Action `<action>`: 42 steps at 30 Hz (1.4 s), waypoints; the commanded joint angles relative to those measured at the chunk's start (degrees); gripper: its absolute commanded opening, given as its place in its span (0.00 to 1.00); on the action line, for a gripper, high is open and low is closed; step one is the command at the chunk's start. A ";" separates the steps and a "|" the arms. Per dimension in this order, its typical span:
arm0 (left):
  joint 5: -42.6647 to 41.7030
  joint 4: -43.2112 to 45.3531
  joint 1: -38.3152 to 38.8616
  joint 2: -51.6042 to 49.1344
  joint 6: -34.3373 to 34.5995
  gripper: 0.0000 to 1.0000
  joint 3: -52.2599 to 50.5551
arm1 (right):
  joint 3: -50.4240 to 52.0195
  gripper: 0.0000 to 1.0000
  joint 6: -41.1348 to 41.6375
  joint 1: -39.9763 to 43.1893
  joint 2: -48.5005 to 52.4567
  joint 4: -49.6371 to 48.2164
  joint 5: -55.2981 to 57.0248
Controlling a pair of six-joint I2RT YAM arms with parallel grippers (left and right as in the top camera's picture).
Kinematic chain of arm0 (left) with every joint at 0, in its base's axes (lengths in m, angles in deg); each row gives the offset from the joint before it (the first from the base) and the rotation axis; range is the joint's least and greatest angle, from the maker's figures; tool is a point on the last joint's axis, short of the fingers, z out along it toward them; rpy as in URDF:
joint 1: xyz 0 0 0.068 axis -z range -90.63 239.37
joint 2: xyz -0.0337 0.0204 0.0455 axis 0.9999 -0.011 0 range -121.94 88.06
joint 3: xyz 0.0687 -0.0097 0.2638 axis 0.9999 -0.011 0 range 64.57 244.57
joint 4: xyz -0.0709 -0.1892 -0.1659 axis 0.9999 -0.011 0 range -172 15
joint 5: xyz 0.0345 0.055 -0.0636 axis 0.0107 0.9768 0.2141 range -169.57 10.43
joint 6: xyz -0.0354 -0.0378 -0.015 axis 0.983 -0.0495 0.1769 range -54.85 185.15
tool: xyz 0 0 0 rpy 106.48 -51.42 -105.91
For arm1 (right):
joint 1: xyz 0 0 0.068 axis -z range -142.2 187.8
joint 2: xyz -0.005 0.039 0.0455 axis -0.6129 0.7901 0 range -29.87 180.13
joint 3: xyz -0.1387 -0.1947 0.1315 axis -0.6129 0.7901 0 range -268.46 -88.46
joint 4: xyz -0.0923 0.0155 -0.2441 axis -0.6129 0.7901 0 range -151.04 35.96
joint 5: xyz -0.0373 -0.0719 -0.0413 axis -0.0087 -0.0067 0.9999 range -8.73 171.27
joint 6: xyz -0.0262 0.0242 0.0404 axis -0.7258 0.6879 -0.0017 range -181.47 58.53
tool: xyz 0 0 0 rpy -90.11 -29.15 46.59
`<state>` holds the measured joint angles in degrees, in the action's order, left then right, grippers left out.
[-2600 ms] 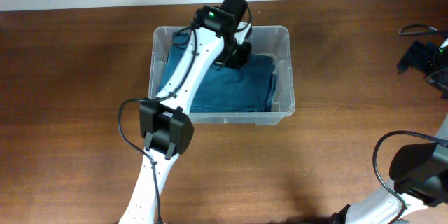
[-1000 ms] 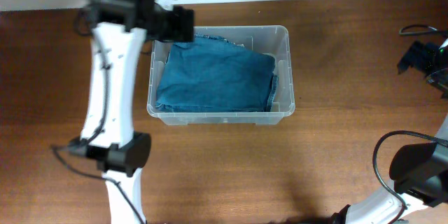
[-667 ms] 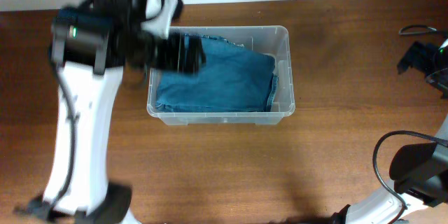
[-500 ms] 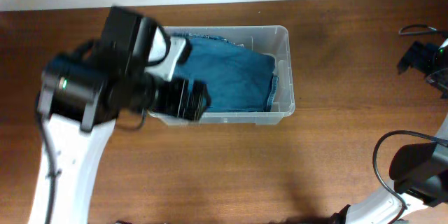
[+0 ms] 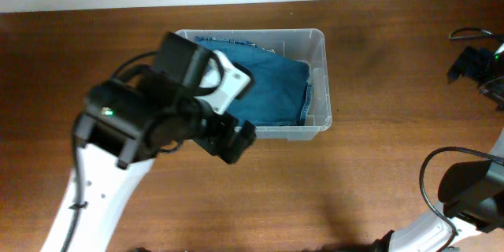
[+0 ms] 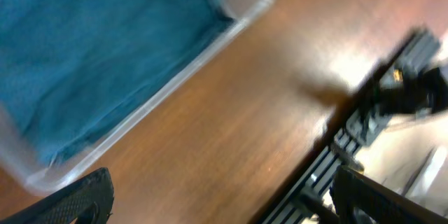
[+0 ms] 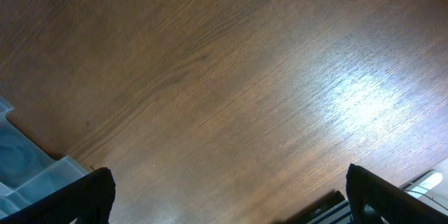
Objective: Pack container
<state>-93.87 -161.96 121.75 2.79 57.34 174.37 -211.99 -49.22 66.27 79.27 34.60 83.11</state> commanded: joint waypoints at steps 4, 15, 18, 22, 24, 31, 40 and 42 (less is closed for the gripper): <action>1.73 6.71 2.71 4.00 -7.52 0.99 -11.67 | 0.09 0.99 0.63 0.07 -0.02 -0.07 -0.11; -1.20 44.65 -11.56 39.63 -7.48 0.99 -59.54 | 0.09 0.98 0.63 0.07 -0.02 -0.07 -0.11; -1.16 52.02 -16.48 50.64 -7.48 0.99 -69.79 | 0.09 0.98 0.63 0.07 -0.02 -0.07 -0.11; -1.14 60.96 -23.69 65.42 -7.48 0.99 -79.67 | 0.09 0.98 0.66 0.07 -0.02 -0.07 -0.11; -1.11 64.24 -25.53 69.20 -7.50 0.99 -82.12 | 0.09 0.98 0.63 0.07 -0.02 -0.07 -0.11; -1.11 77.57 -29.07 73.46 -7.48 0.99 -90.36 | 0.09 0.98 0.63 0.07 -0.02 -0.07 -0.11; -0.90 84.67 -31.50 84.98 -7.52 0.99 -100.80 | 0.09 0.98 0.63 0.07 -0.02 -0.07 -0.11; -0.87 86.18 -31.67 85.00 -7.52 0.99 -101.81 | 0.09 0.98 0.63 0.07 -0.02 -0.07 -0.11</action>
<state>-94.38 -77.33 90.67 86.79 50.54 74.24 -211.97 -49.24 66.27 79.27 34.60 83.11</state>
